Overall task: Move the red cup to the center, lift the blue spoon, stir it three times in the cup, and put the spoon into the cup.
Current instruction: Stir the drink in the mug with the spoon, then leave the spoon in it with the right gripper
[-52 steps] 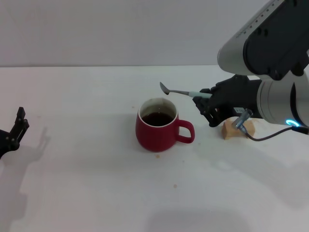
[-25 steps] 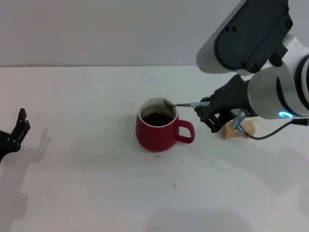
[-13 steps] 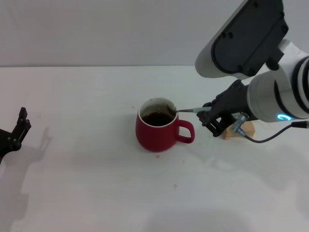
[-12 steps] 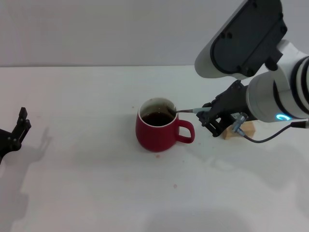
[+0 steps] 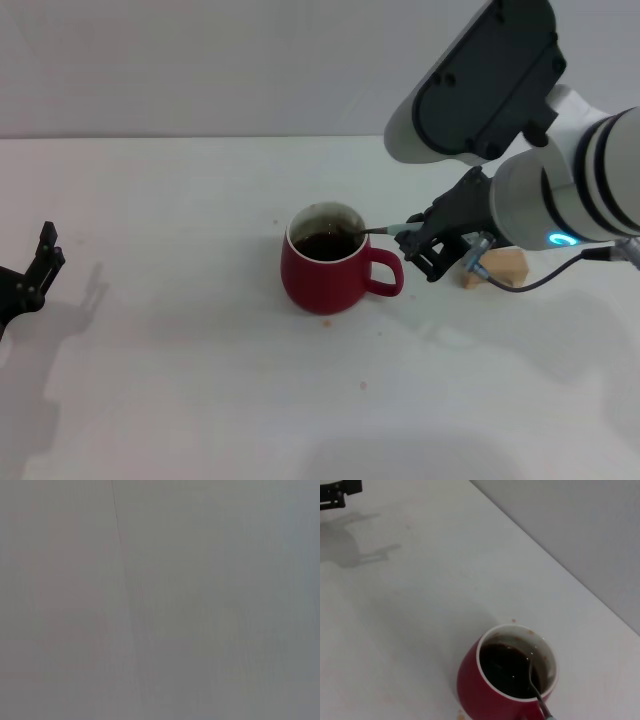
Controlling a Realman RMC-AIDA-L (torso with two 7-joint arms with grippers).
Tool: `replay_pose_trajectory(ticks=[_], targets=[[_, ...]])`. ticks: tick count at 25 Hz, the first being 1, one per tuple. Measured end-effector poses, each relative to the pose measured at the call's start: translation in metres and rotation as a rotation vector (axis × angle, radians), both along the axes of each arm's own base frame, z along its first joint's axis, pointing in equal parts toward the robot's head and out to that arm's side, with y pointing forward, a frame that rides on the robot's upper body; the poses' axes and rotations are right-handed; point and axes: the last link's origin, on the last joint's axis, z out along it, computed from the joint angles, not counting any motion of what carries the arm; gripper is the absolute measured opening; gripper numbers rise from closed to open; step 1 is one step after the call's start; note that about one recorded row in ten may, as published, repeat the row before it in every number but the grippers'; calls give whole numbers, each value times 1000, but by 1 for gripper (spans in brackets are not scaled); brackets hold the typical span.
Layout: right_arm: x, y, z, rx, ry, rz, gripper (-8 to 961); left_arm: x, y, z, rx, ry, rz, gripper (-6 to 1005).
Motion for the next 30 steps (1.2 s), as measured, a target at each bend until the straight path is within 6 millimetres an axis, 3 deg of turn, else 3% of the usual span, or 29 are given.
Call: replay_pose_trajectory(ticks=[30], targets=[[4, 25, -41, -70, -13, -7, 132, -4, -6, 1, 4, 3, 11, 855]])
